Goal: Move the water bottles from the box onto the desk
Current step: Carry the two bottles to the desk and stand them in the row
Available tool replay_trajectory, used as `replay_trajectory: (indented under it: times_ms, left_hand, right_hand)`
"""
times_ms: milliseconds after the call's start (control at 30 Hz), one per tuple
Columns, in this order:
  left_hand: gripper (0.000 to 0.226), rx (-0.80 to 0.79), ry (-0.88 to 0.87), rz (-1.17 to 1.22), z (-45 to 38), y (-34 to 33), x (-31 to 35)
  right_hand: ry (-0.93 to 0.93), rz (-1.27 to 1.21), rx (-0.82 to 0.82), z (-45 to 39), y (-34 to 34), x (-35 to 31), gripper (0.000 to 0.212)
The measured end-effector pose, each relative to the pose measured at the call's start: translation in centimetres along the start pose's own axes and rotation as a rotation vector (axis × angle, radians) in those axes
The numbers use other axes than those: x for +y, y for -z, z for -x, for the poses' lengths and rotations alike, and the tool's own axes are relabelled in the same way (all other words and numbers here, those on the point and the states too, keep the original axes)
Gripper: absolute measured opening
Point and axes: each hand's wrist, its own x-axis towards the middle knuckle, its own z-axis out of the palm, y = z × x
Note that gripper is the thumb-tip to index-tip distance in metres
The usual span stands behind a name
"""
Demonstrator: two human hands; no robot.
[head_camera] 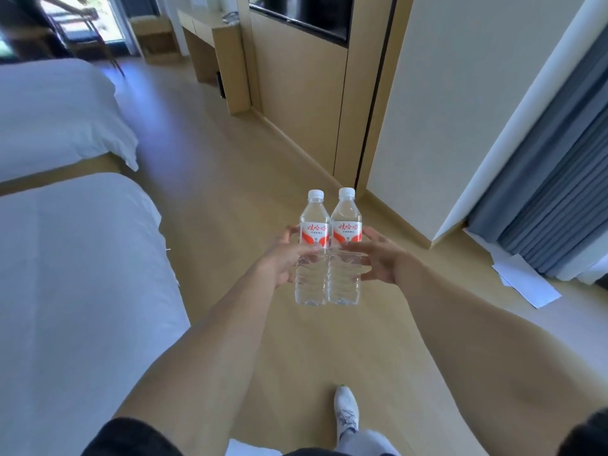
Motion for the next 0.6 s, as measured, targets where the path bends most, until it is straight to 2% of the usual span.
replay_trajectory:
  times_ms: [167,300,600]
  left_hand:
    - [0.056,0.085,0.020,0.059,-5.5,-1.0,3.3]
    - [0.062,0.161,0.036,0.123,-8.8,-0.9,5.0]
    - [0.060,0.257,0.052,0.224,-14.2,4.1,7.2]
  right_hand:
    - [-0.040,0.063,-0.123,-6.4,3.3,-4.3,0.061]
    - [-0.077,0.106,-0.180,-10.4,4.2,-7.0,0.053]
    - [-0.156,0.166,-0.272,-20.3,1.0,-10.6,0.049]
